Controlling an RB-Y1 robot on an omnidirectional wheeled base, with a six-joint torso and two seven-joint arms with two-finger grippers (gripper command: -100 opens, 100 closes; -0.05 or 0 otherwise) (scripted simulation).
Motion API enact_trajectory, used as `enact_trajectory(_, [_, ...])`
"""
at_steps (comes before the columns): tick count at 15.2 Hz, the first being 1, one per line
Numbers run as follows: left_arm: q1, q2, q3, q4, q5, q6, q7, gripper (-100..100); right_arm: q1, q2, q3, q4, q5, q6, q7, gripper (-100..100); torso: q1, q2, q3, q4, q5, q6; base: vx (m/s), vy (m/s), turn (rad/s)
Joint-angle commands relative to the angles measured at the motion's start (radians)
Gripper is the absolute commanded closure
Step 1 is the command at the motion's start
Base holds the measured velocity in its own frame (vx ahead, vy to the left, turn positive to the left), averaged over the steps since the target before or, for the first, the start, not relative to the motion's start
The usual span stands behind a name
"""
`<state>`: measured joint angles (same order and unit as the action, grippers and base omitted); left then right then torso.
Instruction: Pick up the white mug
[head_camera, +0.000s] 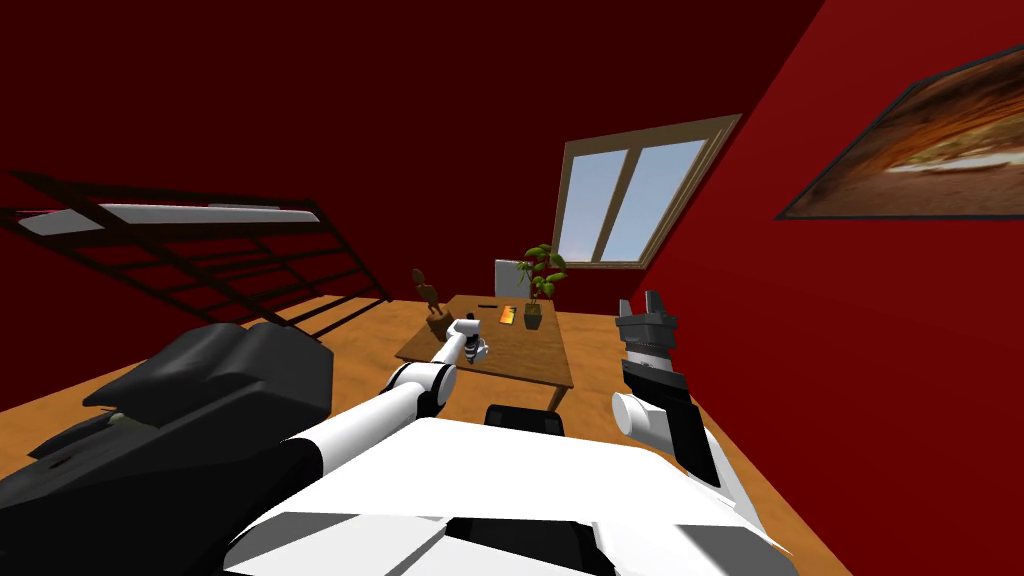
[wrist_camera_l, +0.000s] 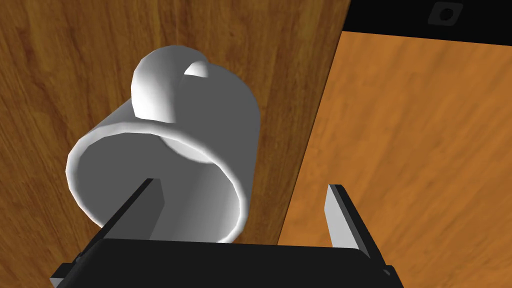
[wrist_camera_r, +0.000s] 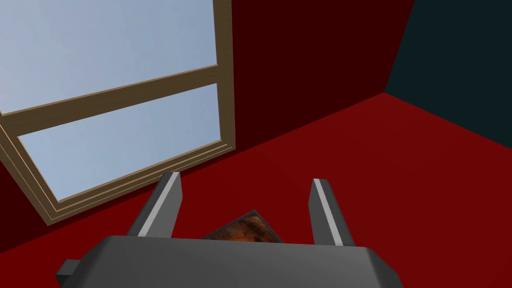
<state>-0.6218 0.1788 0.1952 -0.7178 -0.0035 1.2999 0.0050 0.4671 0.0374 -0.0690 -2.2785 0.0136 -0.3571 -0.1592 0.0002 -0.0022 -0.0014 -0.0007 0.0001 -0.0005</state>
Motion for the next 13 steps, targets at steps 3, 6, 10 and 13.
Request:
enact_trajectory(3, [0.018, -0.004, -0.006, 0.035, 0.0, -0.059, 0.003, -100, 0.0, 0.0, 0.0, 0.0, 0.0, 0.0, 0.0, 0, 0.0, 0.001, 0.0, 0.0, 0.0, 0.0, 0.015, 0.004, -0.01])
enact_trajectory(6, [0.012, -0.003, -0.004, 0.028, 0.0, -0.045, 0.002, 100, 0.0, 0.0, 0.0, 0.0, 0.0, 0.0, 0.0, 0, -0.001, 0.002, 0.001, 0.001, 0.0, 0.0, 0.0, 0.0, 0.0])
enact_trajectory(10, [-0.001, 0.0, -0.001, 0.013, 0.0, -0.015, 0.001, 100, 0.0, 0.0, 0.0, 0.0, 0.0, 0.0, 0.0, 0, -0.001, 0.002, 0.001, 0.0, 0.0, 0.0, -0.002, -0.001, 0.004])
enact_trajectory(13, [-0.003, 0.0, 0.0, 0.009, -0.001, -0.009, 0.001, 100, 0.0, 0.0, 0.0, 0.0, 0.0, 0.0, 0.0, 0, -0.001, 0.003, 0.002, 0.002, 0.0, 0.001, -0.014, -0.006, 0.01])
